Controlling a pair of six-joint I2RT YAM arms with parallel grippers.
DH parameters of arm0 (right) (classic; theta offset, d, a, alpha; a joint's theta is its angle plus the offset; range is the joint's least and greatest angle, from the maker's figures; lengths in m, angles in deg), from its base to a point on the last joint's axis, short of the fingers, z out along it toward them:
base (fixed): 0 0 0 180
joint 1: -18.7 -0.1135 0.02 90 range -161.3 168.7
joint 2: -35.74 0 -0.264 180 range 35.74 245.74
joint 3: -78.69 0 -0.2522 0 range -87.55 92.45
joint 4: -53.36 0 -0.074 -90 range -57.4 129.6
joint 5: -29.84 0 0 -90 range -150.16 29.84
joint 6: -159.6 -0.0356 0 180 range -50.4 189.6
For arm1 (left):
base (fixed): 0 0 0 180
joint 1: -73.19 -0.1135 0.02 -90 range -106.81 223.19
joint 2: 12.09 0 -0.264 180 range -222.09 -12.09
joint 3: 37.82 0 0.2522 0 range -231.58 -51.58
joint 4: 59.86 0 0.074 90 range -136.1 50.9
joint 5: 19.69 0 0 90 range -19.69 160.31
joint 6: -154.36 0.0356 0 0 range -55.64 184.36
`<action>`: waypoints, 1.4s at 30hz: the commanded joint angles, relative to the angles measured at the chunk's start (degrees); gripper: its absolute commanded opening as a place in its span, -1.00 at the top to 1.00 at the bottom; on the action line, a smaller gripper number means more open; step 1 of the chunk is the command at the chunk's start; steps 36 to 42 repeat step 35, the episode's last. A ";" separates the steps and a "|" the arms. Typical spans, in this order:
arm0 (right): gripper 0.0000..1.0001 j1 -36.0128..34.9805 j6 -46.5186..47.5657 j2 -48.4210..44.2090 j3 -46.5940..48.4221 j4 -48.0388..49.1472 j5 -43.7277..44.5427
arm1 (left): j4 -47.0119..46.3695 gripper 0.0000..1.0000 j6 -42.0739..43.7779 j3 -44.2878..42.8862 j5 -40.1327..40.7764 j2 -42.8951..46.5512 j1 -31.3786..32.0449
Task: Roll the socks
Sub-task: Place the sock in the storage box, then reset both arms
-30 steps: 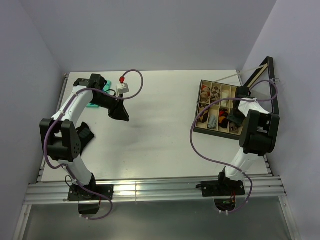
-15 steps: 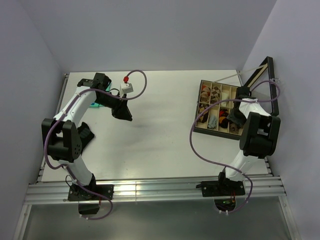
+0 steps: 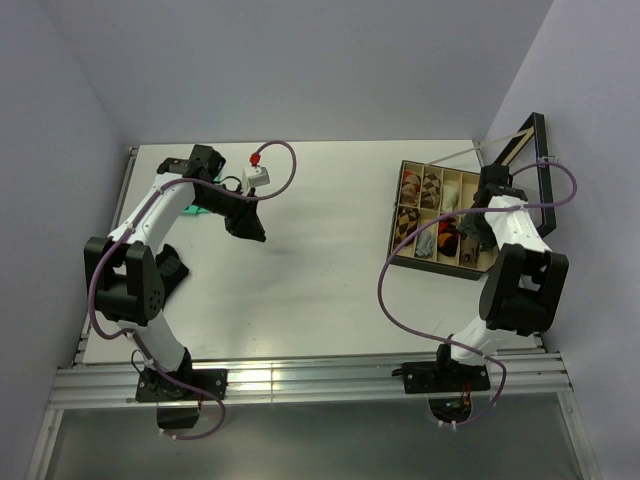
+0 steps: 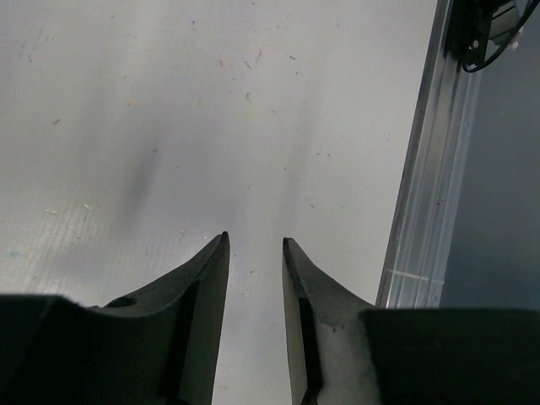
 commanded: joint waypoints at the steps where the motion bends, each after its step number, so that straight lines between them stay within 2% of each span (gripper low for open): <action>1: -0.20 -0.76 -0.69 -5.76 5.23 -2.60 1.64 | -2.28 0.26 -2.48 0.67 0.97 3.72 0.27; 6: -0.24 -2.34 -0.16 -12.59 7.17 -3.13 1.12 | -10.01 0.25 -9.94 3.66 5.80 8.81 0.27; 8: -0.34 -4.36 0.54 -15.33 7.35 -2.35 1.47 | -13.08 0.25 -14.84 5.06 7.56 11.53 0.27; 12: -0.44 -13.39 0.28 -21.66 6.39 -0.07 0.60 | -24.77 0.23 -23.83 10.06 18.62 16.81 0.27; 15: -0.52 -19.55 -0.34 -26.84 2.80 4.41 -1.43 | -29.43 0.23 -27.97 12.09 25.98 20.41 0.27; 19: -0.56 -32.72 -0.87 -33.61 -3.36 11.88 -2.30 | -30.94 0.20 -29.55 14.38 31.89 23.14 0.18; 22: -0.61 -38.71 -1.31 -37.66 -8.20 18.38 -2.31 | -29.72 0.22 -29.90 14.12 33.14 23.76 0.18; 26: -0.63 -47.85 -0.78 -37.58 -11.10 20.59 0.23 | -32.16 0.21 -29.38 17.01 32.53 26.92 -0.08; 30: -0.64 -52.61 0.36 -37.75 -12.25 22.88 1.73 | -33.93 0.19 -29.03 20.00 32.53 28.95 -0.17; 35: -0.71 -53.23 2.03 -39.16 -12.60 24.11 1.03 | -34.54 0.19 -28.85 21.24 32.53 29.56 -0.26; 42: -0.71 -53.23 2.03 -39.16 -12.60 24.11 1.03 | -34.54 0.19 -28.85 21.24 32.53 29.56 -0.26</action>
